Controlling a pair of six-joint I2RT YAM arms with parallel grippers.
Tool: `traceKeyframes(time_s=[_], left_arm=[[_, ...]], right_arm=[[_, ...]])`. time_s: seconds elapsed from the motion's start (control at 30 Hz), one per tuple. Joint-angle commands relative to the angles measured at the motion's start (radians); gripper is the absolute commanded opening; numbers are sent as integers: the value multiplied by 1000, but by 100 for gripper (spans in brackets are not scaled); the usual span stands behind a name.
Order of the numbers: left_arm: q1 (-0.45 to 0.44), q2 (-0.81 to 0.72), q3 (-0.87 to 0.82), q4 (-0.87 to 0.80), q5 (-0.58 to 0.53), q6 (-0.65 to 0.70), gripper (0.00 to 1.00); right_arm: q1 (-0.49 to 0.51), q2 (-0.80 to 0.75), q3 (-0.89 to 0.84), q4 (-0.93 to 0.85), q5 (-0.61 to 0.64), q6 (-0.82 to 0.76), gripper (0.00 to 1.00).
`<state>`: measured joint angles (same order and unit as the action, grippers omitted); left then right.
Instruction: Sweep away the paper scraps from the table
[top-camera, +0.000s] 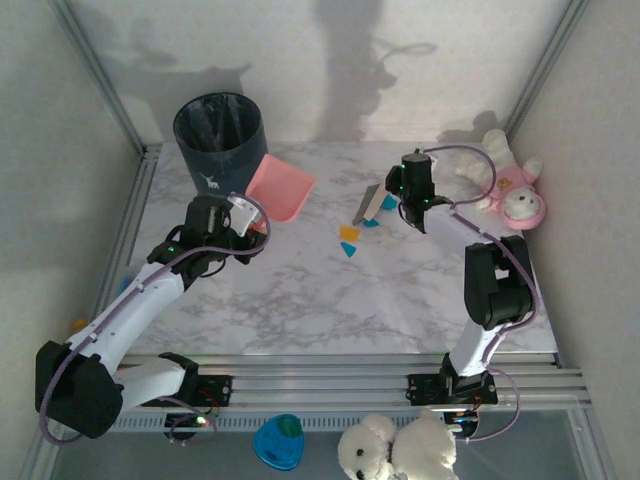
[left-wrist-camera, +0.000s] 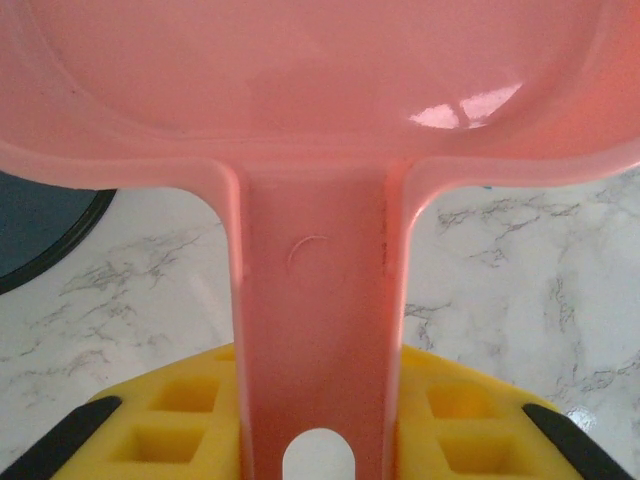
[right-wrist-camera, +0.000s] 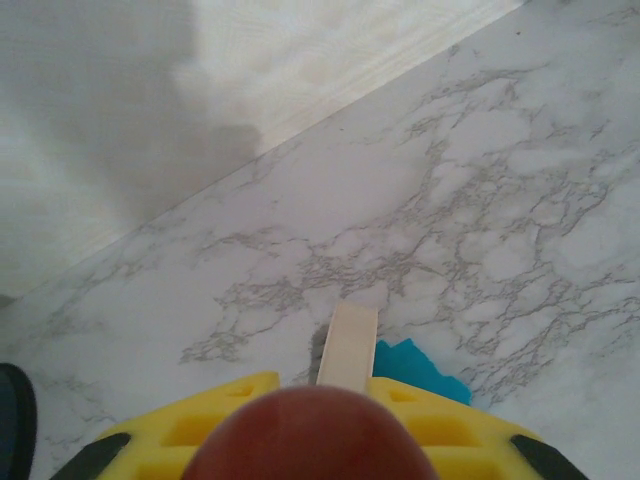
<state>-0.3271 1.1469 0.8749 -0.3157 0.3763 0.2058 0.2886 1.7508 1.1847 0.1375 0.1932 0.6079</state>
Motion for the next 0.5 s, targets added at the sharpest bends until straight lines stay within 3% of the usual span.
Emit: traceKeyframes(time_s=[0.0, 0.47], left_arm=[[-12, -18, -2, 16, -1, -13, 12], [-13, -7, 0, 9, 1, -11, 12]], right_arm=[[7, -47, -11, 20, -37, -20, 0], [-5, -122, 91, -41, -146, -331, 0]])
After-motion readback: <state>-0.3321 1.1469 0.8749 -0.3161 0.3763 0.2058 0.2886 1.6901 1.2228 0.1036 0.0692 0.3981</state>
